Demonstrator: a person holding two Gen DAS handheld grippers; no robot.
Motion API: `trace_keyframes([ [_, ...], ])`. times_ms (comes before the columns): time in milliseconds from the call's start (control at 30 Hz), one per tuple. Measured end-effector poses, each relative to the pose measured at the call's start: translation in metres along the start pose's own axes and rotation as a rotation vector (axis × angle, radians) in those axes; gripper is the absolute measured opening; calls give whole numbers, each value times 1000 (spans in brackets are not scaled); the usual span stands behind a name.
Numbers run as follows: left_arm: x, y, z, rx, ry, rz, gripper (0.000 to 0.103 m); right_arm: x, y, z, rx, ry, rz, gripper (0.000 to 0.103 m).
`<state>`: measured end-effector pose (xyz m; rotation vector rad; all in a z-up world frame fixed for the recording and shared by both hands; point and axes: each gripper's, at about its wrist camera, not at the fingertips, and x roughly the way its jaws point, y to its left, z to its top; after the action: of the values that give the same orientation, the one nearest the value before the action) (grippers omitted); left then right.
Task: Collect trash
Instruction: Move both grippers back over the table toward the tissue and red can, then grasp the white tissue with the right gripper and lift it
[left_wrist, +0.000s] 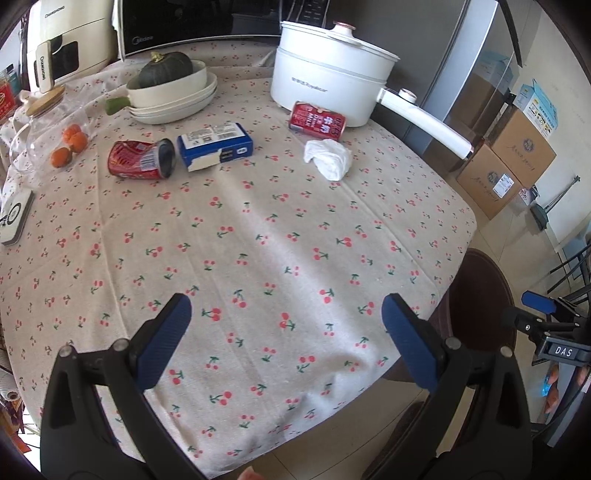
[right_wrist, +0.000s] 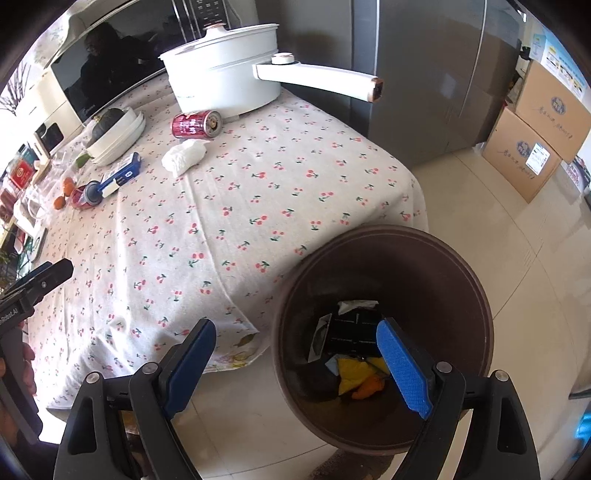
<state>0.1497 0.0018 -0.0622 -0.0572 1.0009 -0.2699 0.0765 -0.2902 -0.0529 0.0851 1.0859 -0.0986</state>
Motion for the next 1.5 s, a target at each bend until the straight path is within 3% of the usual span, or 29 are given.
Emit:
trace_keyframes([
  [400, -27, 95, -4, -113, -17, 113, 102, 33, 82, 36, -100, 44, 65, 92],
  [700, -28, 148, -3, -101, -33, 224, 102, 77, 135, 87, -144, 10, 82, 92],
  [867, -19, 172, 1, -193, -13, 191, 102, 108, 147, 120, -140, -7, 69, 92],
  [1233, -6, 182, 6, -196, 11, 212, 102, 161, 154, 179, -110, -32, 46, 91],
  [1300, -4, 185, 5, -202, 18, 216, 102, 169, 152, 182, -98, -24, 47, 90],
  [1467, -2, 186, 4, -206, 25, 219, 102, 181, 150, 180, -86, -15, 43, 58],
  [1500, -2, 187, 4, -205, 25, 218, 102, 180, 149, 180, -87, -15, 40, 56],
])
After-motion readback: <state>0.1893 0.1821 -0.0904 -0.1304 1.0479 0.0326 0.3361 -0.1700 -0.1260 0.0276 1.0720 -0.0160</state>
